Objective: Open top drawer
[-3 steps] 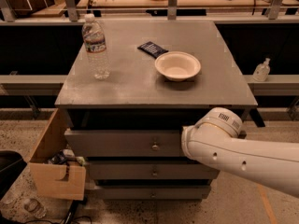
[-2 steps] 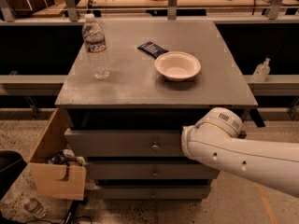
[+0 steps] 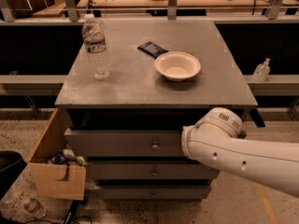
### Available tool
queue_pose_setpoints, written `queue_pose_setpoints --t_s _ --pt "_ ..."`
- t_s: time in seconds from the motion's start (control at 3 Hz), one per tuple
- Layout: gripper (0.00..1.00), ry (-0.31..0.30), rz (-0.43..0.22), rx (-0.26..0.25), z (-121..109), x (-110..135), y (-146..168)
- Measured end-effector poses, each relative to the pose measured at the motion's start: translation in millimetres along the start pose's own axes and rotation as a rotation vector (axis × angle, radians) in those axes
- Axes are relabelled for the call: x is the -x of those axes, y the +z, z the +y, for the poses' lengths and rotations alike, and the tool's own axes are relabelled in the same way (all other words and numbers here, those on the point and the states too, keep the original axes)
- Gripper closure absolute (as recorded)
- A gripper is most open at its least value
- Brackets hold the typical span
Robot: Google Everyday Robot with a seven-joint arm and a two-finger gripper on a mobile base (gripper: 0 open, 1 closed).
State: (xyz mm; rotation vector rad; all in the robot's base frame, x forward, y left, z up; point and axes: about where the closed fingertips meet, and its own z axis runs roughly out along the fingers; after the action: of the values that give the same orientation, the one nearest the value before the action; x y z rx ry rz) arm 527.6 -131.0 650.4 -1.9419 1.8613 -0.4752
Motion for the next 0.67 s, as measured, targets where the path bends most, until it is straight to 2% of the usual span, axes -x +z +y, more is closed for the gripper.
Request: queue_pose_setpoints --t_s 0.67 --pt "1.00 0.000 0.000 0.000 -0.2 0.0 -0.4"
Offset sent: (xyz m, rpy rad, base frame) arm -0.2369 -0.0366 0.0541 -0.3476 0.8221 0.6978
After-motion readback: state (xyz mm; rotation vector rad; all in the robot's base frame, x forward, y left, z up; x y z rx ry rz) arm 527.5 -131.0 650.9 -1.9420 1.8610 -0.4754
